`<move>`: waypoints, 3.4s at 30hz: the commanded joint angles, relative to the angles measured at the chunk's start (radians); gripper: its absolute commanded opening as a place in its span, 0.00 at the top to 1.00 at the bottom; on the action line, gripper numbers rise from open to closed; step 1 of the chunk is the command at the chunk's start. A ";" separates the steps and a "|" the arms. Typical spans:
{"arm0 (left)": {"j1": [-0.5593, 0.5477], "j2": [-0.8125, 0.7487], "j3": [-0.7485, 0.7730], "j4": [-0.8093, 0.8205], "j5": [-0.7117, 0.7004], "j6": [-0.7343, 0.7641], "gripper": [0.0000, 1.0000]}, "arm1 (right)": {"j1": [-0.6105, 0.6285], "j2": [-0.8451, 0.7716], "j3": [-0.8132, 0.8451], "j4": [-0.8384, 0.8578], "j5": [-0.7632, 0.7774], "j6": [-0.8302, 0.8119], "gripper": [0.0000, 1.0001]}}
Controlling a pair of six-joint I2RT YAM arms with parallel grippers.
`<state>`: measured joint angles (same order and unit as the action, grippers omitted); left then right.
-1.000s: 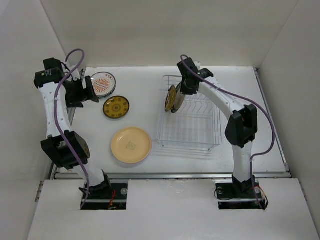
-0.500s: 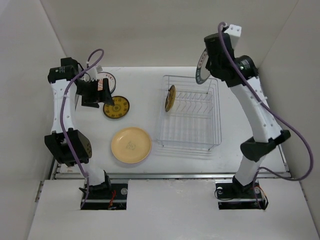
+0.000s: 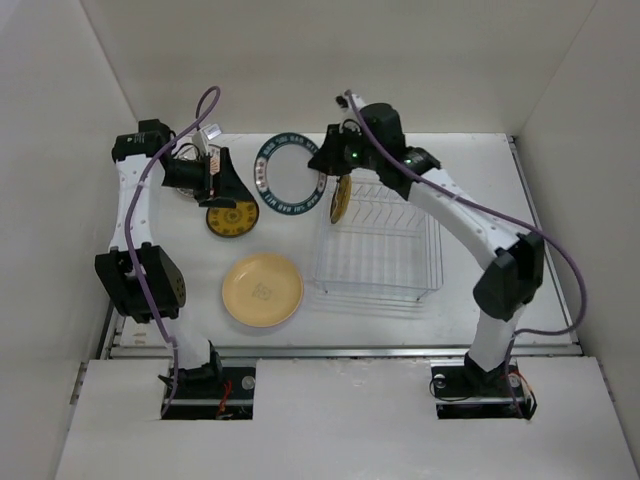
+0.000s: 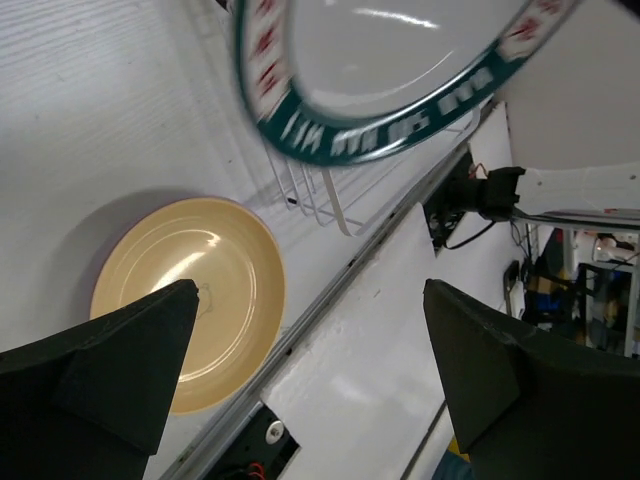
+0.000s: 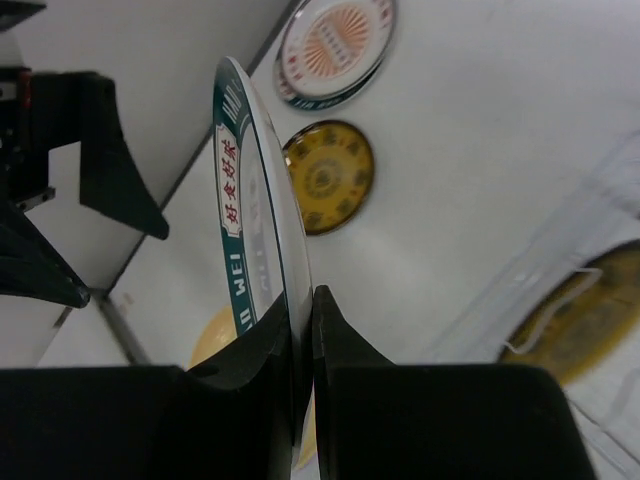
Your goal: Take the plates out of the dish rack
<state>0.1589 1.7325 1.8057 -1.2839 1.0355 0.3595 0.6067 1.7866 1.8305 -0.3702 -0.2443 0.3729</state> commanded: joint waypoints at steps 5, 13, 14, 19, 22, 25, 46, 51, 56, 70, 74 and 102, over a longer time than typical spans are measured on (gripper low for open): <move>-0.002 0.004 -0.080 0.121 0.061 0.003 0.17 | 0.007 0.099 -0.002 0.454 -0.476 0.223 1.00; -0.002 -0.005 -0.094 0.172 0.047 -0.030 0.57 | 0.007 0.148 -0.088 0.668 -0.609 0.385 1.00; -0.002 -0.005 -0.094 0.172 0.060 -0.030 0.75 | 0.007 0.161 -0.088 0.668 -0.618 0.385 1.00; -0.002 -0.016 -0.059 0.172 0.047 -0.097 1.00 | 0.007 0.184 -0.088 0.631 -0.613 0.394 0.96; 0.010 -0.039 -0.059 0.234 0.057 -0.195 1.00 | 0.007 0.185 -0.070 0.561 -0.578 0.362 0.40; 0.063 -0.048 -0.068 0.351 0.067 -0.306 1.00 | -0.011 0.156 -0.044 0.441 -0.479 0.321 0.12; 0.226 0.596 0.370 0.800 -0.397 -0.883 1.00 | -0.021 -0.052 0.101 -0.019 0.100 0.049 0.00; 0.226 0.659 0.369 0.789 -0.446 -0.872 0.76 | -0.021 -0.073 0.090 -0.085 0.158 0.049 0.00; 0.226 0.693 0.425 0.605 -0.485 -0.753 0.23 | -0.021 -0.136 0.032 -0.095 0.178 0.049 0.00; 0.160 0.590 0.464 0.330 -0.713 -0.415 0.00 | -0.021 0.022 0.159 -0.375 0.427 0.097 0.00; 0.160 0.599 0.474 0.296 -0.813 -0.430 0.00 | -0.021 0.002 0.136 -0.352 0.418 0.107 0.00; 0.171 0.082 0.189 0.210 -0.779 -0.329 0.00 | -0.021 0.327 0.230 -0.392 0.424 0.143 0.46</move>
<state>0.3286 1.8549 2.0327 -1.0138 0.2607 -0.0292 0.5884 2.0933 2.0006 -0.8268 0.1902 0.5186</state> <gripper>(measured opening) 0.996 0.560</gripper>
